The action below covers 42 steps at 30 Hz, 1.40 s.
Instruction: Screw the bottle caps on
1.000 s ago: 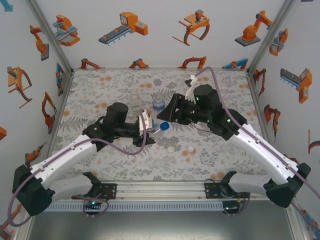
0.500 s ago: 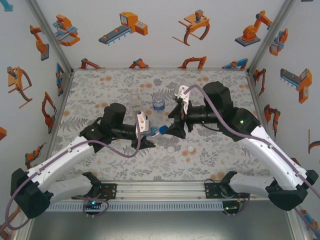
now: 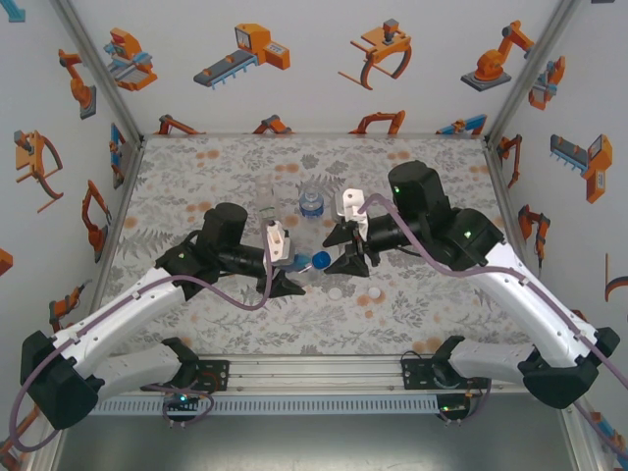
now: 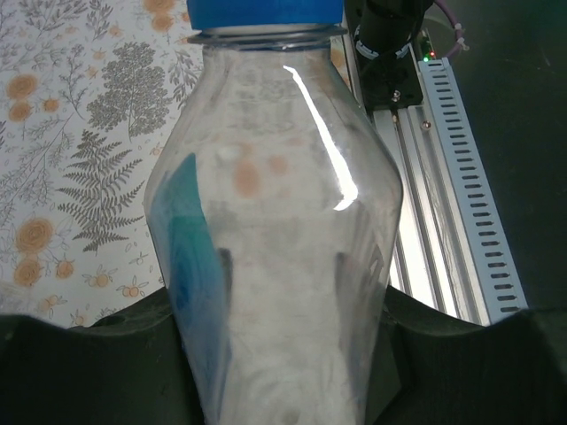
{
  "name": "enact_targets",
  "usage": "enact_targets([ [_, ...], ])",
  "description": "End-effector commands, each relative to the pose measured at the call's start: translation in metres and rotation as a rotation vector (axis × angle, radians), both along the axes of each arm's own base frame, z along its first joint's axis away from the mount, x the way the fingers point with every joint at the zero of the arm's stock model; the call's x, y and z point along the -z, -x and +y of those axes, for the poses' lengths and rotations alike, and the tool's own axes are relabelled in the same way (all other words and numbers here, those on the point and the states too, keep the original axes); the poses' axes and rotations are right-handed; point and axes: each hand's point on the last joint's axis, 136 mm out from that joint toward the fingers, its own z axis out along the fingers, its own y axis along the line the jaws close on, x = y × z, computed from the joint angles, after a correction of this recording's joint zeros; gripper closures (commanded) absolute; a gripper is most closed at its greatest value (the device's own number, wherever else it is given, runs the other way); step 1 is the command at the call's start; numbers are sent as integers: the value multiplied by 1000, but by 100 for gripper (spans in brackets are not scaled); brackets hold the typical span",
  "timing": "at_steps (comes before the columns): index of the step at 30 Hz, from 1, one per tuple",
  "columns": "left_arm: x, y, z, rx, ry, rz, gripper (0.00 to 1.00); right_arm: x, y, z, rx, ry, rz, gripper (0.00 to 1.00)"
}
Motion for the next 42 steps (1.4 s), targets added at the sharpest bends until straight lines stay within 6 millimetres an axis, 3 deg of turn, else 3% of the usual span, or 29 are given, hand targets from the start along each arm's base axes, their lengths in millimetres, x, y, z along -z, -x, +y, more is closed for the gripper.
enact_targets([
  [1, -10, 5, -1, 40, 23, -12, 100, 0, 2, 5, -27, -25, -16, 52],
  [12, -10, 4, -3, 47, 22, -8, 100, 12, -4, 8, -4, -1, 9, 60],
  [19, -11, 4, -4, 49, 24, -9, 100, 22, -20, 14, 108, 35, 131, 77],
  [22, -9, 3, -3, 37, 20, -15, 100, 26, -46, 16, 306, 29, 279, 99],
  [26, -2, -13, -4, -43, -13, -32, 100, 49, -87, 11, 677, 14, 629, 100],
  [30, 3, -31, -5, -135, -43, -58, 100, 77, -101, 0, 956, 21, 1006, 100],
  [33, 1, -39, -6, -172, -32, -69, 100, 87, -106, 0, 1060, -26, 1216, 100],
  [37, 2, -48, -7, -213, -38, -85, 100, 81, -111, 6, 1058, -112, 1307, 100],
  [42, 9, -49, -5, -220, -64, -82, 100, 60, -117, 2, 1036, -187, 1225, 100],
])
